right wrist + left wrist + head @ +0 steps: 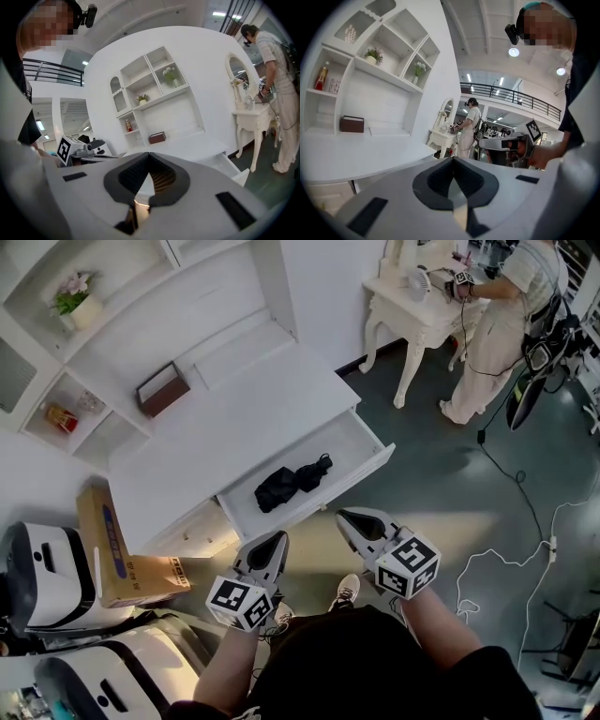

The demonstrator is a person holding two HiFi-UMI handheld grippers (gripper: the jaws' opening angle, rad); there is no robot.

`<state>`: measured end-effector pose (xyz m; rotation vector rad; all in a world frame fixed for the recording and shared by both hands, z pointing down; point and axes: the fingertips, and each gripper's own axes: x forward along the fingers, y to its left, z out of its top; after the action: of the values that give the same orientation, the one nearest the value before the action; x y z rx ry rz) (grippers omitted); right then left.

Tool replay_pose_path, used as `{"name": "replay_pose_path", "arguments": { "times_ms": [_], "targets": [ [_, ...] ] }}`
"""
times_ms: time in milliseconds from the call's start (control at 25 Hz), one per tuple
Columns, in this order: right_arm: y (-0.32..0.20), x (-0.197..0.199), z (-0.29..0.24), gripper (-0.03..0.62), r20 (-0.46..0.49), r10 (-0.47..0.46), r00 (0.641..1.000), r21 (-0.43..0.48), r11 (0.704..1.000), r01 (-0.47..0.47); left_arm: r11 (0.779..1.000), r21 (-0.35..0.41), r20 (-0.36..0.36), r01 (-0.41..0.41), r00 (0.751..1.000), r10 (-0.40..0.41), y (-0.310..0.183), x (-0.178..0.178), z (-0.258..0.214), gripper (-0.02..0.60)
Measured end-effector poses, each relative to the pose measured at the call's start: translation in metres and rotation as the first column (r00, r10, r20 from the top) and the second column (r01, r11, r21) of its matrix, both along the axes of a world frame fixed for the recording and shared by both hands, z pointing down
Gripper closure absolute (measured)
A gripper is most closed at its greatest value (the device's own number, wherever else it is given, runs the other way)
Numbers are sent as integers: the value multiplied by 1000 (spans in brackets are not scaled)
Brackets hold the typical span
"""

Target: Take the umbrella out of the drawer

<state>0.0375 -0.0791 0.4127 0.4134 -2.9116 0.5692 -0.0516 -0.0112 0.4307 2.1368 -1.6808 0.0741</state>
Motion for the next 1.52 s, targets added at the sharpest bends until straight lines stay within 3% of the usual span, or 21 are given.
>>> {"name": "replay_pose_path", "arguments": {
  "times_ms": [640, 1160, 1520],
  "targets": [
    [-29, 3, 3, 592, 7, 6, 1000, -11, 1000, -5, 1000, -29, 36, -1, 999, 2, -32, -6, 7, 577],
    [-74, -26, 18, 592, -20, 140, 990, -41, 989, -140, 987, -80, 51, -136, 989, 140, -86, -44, 36, 577],
    [-90, -40, 32, 592, -55, 209, 976, -68, 975, -213, 967, -144, 52, -212, 974, 222, -114, -62, 72, 577]
  ]
}}
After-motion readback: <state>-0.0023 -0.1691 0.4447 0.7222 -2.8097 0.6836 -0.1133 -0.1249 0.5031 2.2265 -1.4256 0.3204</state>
